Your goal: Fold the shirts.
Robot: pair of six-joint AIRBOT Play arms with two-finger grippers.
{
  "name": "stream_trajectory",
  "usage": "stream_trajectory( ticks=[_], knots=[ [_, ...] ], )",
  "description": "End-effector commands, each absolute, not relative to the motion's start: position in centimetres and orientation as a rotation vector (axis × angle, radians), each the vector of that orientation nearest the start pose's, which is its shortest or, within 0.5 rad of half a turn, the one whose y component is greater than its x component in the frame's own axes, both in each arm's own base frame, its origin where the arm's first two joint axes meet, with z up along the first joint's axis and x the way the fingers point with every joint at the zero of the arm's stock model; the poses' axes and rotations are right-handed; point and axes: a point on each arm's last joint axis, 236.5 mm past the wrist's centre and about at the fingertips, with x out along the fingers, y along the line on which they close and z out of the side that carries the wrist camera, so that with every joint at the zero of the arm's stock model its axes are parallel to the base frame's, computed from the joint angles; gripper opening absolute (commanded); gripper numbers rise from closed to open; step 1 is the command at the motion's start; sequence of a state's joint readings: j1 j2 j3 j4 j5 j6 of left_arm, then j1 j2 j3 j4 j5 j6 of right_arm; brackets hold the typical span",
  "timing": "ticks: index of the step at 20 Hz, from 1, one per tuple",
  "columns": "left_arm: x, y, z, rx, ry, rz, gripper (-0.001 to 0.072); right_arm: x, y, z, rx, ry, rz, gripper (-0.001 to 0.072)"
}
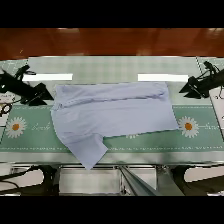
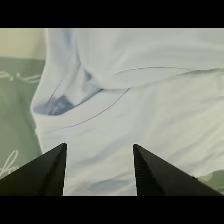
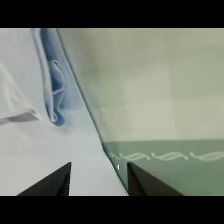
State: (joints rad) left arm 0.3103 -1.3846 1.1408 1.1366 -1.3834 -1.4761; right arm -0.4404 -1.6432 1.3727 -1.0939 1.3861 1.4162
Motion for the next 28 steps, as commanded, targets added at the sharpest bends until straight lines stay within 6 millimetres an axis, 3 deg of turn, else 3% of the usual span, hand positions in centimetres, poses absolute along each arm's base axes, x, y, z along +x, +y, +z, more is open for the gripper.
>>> stream_trajectory(
  ticks=[1, 4, 9, 13, 15, 22, 26, 27, 28],
  knots=[
    [30.1, 1.8, -2.2, -0.757, 1.318, 0.047, 0.0506, 35.3, -6.7, -5.2, 0.767, 1.329, -0.001, 0.0412],
    [25.5, -2.9, -3.5, -0.938, 1.246, -0.005, 0.0506, 33.4, -1.4, -2.9, 0.859, 1.190, 0.160, 0.0411],
    [17.9, -4.1, -7.2, -0.927, 1.360, 0.125, 0.0506, 32.1, 0.0, -1.8, 0.823, 1.144, 0.166, 0.0411],
    [17.5, -4.1, -8.4, -0.976, 1.380, 0.181, 0.0506, 32.1, 0.0, -1.8, 0.827, 1.142, 0.168, 0.0411],
    [16.2, -5.2, -9.1, -1.004, 1.449, 0.168, 0.0506, 32.0, 0.1, -1.8, 0.827, 1.146, 0.171, 0.0411],
    [14.5, -8.7, -10.7, -0.891, 1.627, 0.038, 0.0507, 32.1, 0.1, -1.8, 0.827, 1.145, 0.170, 0.0411],
    [17.0, -10.6, -12.4, -0.830, 1.559, 0.007, 0.0505, 32.0, 0.1, -1.8, 0.832, 1.147, 0.169, 0.0411],
    [17.6, -10.8, -12.6, -0.833, 1.536, 0.023, 0.0453, 32.0, 0.1, -1.8, 0.832, 1.148, 0.169, 0.0411],
    [18.0, -10.9, -12.4, -0.834, 1.523, 0.017, 0.0101, 31.6, -0.4, -2.0, 0.823, 1.161, 0.159, 0.0411]
  ],
)
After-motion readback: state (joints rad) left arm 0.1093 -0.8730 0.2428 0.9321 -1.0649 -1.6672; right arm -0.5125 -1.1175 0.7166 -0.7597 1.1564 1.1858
